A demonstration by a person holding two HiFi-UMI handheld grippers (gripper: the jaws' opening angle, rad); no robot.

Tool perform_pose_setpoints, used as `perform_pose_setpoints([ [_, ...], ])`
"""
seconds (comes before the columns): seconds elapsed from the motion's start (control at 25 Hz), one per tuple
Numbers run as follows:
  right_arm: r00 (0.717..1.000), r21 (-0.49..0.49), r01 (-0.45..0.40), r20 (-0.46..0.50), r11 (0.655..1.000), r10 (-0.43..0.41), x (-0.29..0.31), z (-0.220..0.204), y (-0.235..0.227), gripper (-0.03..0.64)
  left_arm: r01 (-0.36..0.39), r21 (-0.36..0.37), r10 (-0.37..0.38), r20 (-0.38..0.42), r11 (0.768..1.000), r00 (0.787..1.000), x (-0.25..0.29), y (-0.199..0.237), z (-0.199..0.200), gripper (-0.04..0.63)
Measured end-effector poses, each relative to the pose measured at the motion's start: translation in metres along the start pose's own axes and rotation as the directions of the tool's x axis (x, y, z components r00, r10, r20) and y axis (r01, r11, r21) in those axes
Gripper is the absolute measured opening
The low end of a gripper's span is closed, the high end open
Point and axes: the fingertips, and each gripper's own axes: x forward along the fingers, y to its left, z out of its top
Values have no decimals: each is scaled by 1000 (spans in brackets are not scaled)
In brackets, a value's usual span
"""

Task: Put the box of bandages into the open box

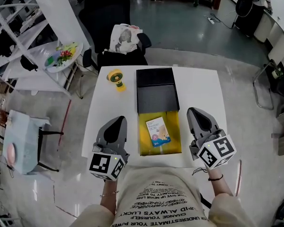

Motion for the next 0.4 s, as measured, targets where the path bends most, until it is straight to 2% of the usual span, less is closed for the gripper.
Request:
perform_pose_setpoints([
  [0.4, 1000, -21, 21, -8, 1000, -21, -5, -5, -4, 3, 8, -20, -8, -20, 1000, 1000, 1, -2, -7, 23],
])
